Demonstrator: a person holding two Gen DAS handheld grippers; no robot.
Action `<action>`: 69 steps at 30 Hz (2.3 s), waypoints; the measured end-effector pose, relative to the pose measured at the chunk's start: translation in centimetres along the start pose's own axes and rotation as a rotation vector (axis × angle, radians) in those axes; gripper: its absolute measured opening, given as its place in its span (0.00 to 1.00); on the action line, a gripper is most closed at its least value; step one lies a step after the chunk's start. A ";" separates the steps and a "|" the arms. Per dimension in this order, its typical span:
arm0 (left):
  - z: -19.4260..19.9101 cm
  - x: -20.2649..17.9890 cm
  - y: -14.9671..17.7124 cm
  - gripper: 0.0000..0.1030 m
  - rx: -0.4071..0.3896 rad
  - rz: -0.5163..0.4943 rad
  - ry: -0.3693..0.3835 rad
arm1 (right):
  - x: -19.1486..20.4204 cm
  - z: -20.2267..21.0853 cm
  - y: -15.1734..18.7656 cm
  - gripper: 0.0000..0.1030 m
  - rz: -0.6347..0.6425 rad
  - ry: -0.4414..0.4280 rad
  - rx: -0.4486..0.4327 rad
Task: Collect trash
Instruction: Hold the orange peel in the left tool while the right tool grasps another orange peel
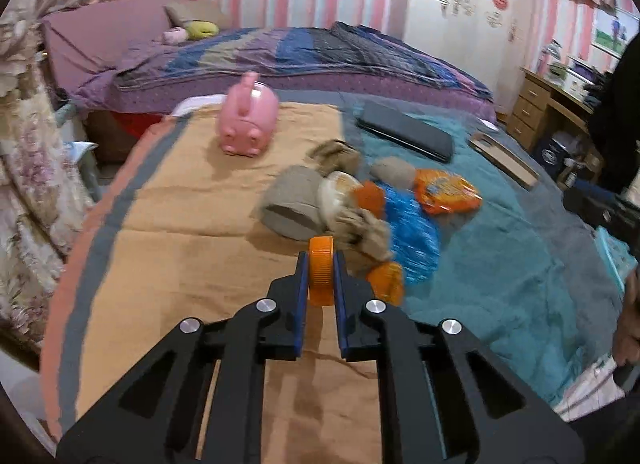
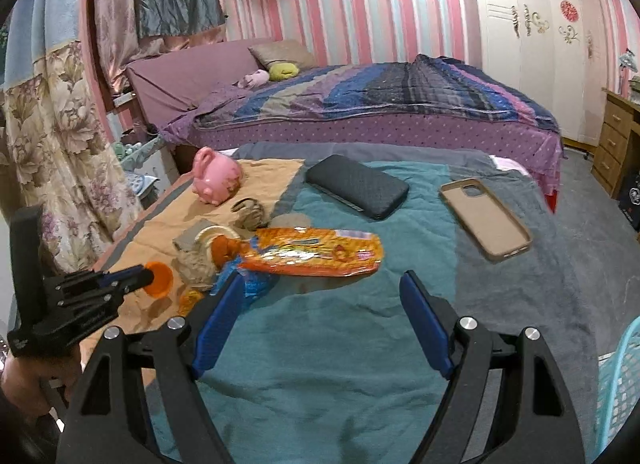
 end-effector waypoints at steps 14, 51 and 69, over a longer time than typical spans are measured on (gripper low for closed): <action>1.1 5.7 -0.7 0.10 -0.060 0.089 -0.140 | 7.8 -3.4 1.7 0.76 0.047 -0.093 0.037; 1.3 8.2 -0.6 0.10 -0.068 0.142 -0.150 | 12.0 -8.2 4.5 0.21 0.072 -0.145 0.136; 5.3 -4.1 -3.8 0.10 -0.190 0.034 0.049 | 0.3 6.7 -0.7 0.21 0.051 0.060 -0.160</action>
Point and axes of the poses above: each gripper's, at about its wrist camera, not at the fingertips, and z roughly against the way its jaws point, x to its left, y to its underside, the point moved 4 cm from there along -z, roughly the way its jaws point, and after that the axes turned 6 degrees about -y, right-handed, at the moved point
